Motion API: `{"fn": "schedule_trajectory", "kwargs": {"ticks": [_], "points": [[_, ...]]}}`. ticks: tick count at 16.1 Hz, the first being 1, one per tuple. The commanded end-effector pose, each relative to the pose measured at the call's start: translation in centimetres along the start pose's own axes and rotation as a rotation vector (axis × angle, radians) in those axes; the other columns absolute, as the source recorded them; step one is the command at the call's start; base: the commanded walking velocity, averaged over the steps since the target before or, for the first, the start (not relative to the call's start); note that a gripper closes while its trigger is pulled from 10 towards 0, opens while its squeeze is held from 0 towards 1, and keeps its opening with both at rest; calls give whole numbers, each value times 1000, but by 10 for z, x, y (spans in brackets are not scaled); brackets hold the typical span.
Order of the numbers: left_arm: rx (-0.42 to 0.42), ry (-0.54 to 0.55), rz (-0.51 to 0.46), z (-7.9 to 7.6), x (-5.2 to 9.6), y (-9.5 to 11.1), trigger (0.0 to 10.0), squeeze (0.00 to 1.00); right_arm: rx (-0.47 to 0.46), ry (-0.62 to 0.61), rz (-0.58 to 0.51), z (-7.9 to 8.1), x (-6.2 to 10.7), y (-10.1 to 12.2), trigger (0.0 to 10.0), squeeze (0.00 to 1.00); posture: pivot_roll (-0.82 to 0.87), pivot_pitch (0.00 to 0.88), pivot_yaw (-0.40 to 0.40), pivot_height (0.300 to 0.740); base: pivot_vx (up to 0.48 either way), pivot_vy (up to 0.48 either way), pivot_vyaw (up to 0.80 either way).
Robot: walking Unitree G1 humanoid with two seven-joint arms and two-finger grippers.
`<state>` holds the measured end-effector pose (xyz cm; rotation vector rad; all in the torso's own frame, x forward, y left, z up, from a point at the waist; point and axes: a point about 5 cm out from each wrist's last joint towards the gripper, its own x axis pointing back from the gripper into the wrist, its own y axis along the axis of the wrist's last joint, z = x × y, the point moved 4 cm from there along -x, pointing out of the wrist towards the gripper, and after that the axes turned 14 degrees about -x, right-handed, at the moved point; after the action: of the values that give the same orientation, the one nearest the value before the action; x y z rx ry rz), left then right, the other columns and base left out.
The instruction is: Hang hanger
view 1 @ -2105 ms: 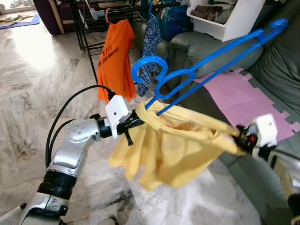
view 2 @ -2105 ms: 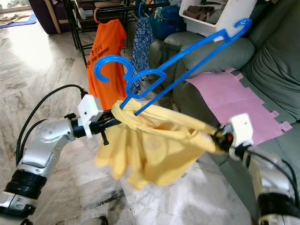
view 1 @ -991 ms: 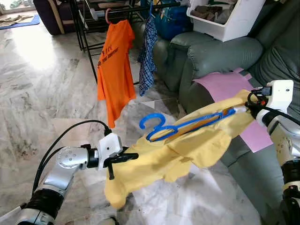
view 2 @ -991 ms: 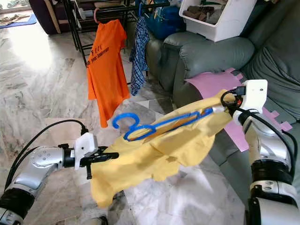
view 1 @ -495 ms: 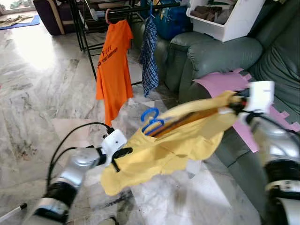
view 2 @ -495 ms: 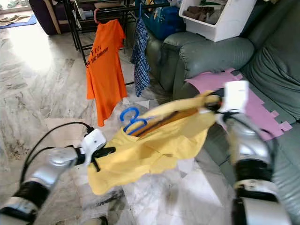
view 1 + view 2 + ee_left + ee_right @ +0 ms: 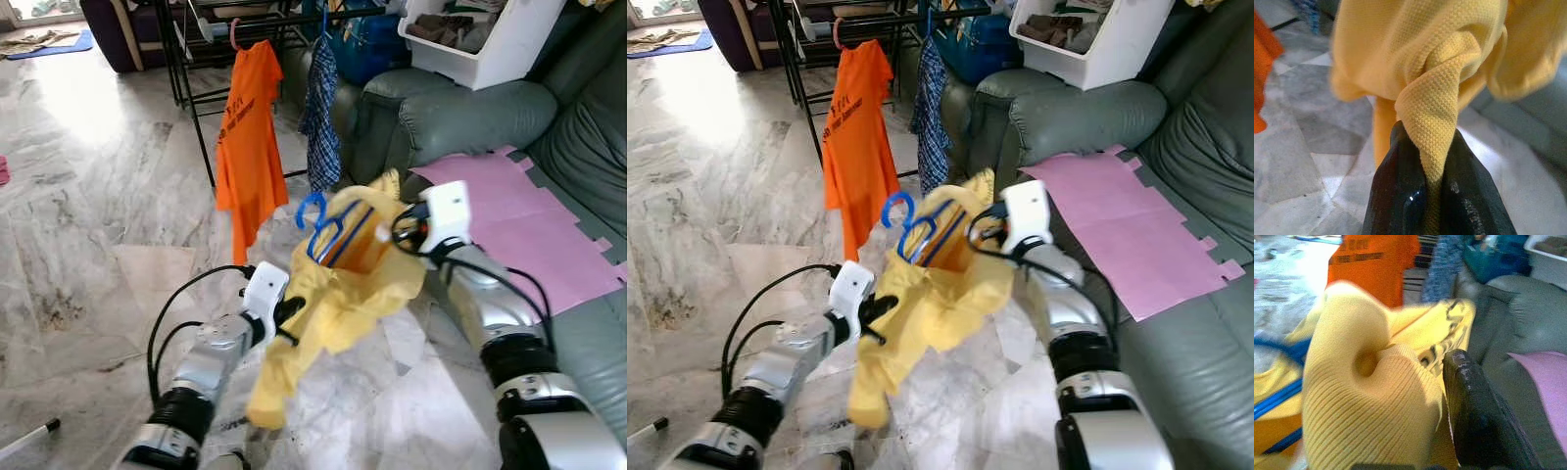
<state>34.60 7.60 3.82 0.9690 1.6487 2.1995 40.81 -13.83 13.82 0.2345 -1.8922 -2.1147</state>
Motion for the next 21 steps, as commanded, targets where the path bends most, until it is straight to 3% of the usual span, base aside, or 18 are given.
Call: {"fn": "schedule_trajectory", "kwargs": {"ticks": [1,2,3,9,10,11,12,13,16,18,21], "points": [[33,45,-62,4,-2,19,0,0,13,75,33,15,2,-13,0,0,20,75,-67,740,0,0,0],[34,44,-69,2,-3,23,0,0,12,113,54,22,3,-19,0,0,20,75,-65,740,0,0,0],[42,64,-71,3,-6,29,0,0,1,212,120,40,10,-38,0,0,18,75,-65,740,0,0,0],[30,104,-64,17,-8,38,0,0,36,405,304,65,40,-83,0,0,12,77,-66,740,0,0,0],[30,114,-69,22,-7,41,0,0,99,427,320,66,47,-90,10000,0,11,81,-70,740,0,0,0],[28,118,-69,24,-7,41,0,0,116,407,314,63,47,-91,10000,949,12,83,-73,740,0,0,0],[36,131,-76,30,-6,44,0,0,287,431,345,55,53,-98,10000,1000,13,85,-76,740,0,0,0],[36,135,-76,32,-5,45,0,0,366,458,364,54,57,-102,10000,1000,13,88,-77,740,0,0,0],[47,161,-66,42,-2,41,0,0,352,461,330,60,61,-97,10000,1000,9,93,-79,740,0,0,0],[43,168,-64,46,-1,40,0,0,347,478,381,62,66,-105,10000,1000,7,97,-79,740,0,0,0],[21,194,-51,56,4,35,0,0,352,456,358,59,70,-105,10000,1000,5,96,-80,740,0,0,0]]}}
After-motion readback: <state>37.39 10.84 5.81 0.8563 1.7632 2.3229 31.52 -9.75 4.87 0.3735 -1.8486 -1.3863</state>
